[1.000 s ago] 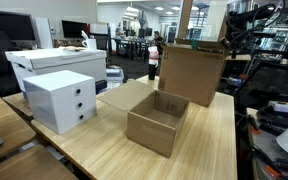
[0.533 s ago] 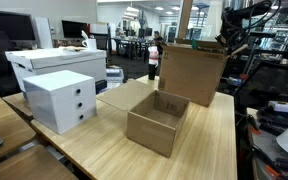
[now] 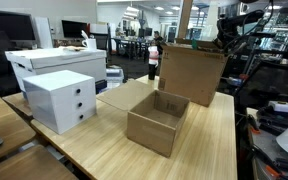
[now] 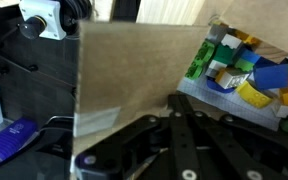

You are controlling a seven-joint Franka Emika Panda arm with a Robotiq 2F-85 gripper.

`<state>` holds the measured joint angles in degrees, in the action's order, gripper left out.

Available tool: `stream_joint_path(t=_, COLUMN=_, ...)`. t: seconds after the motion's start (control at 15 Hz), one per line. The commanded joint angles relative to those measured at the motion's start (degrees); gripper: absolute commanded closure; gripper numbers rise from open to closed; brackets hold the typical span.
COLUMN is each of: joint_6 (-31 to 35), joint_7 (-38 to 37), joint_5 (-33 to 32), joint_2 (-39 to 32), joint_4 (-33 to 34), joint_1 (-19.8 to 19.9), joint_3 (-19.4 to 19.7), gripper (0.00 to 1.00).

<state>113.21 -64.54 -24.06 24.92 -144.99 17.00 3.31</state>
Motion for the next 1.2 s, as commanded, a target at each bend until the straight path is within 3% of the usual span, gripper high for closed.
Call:
stream_joint_path(t=0.0, joint_6=2.9, joint_7=0.2, joint_5=-0.2, joint_2=0.3, joint_4=1.0, joint_1=-0.2, joint_3=0.4, gripper=0.97)
stream_joint_path(t=0.33, joint_6=6.9, joint_7=4.2, joint_5=0.6, joint_2=-0.1, joint_4=2.2, joint_1=-0.6, joint_3=1.4, gripper=0.97)
stream_joint_path(t=0.8, joint_6=12.6, joint_7=26.9, joint_5=4.5, joint_2=-2.5, joint_4=3.7, joint_1=-2.2, joint_3=5.7, gripper=0.97)
stream_joint_path(t=1.13, joint_6=12.8, joint_7=34.9, joint_5=6.4, joint_2=-4.8, joint_4=6.3, joint_1=-0.9, joint_3=6.5, gripper=0.97)
